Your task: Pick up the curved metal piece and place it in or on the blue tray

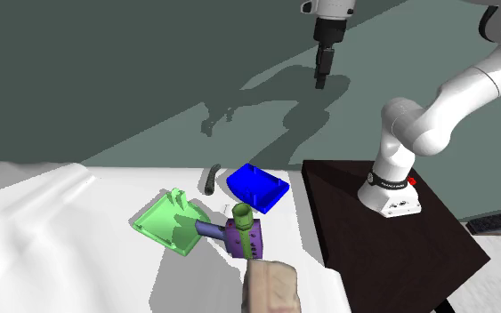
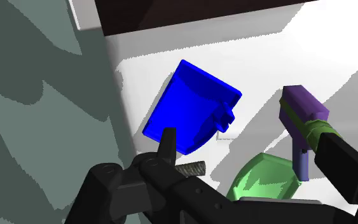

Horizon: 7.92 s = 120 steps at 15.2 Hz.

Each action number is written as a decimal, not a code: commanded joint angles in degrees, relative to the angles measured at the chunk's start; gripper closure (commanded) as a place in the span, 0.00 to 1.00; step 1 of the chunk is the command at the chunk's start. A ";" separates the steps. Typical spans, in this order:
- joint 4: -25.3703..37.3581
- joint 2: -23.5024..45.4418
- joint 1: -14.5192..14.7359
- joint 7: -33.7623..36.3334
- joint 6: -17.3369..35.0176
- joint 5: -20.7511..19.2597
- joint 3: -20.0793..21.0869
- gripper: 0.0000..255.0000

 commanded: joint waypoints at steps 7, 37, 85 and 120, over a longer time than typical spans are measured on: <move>-5.24 6.46 -2.24 9.23 12.65 2.44 2.55 0.00; 10.85 65.44 -9.40 50.95 60.87 3.80 4.21 0.00; 29.61 84.57 -9.95 61.27 62.78 7.19 0.33 1.00; -9.86 46.23 -6.38 66.12 64.14 4.84 0.00 1.00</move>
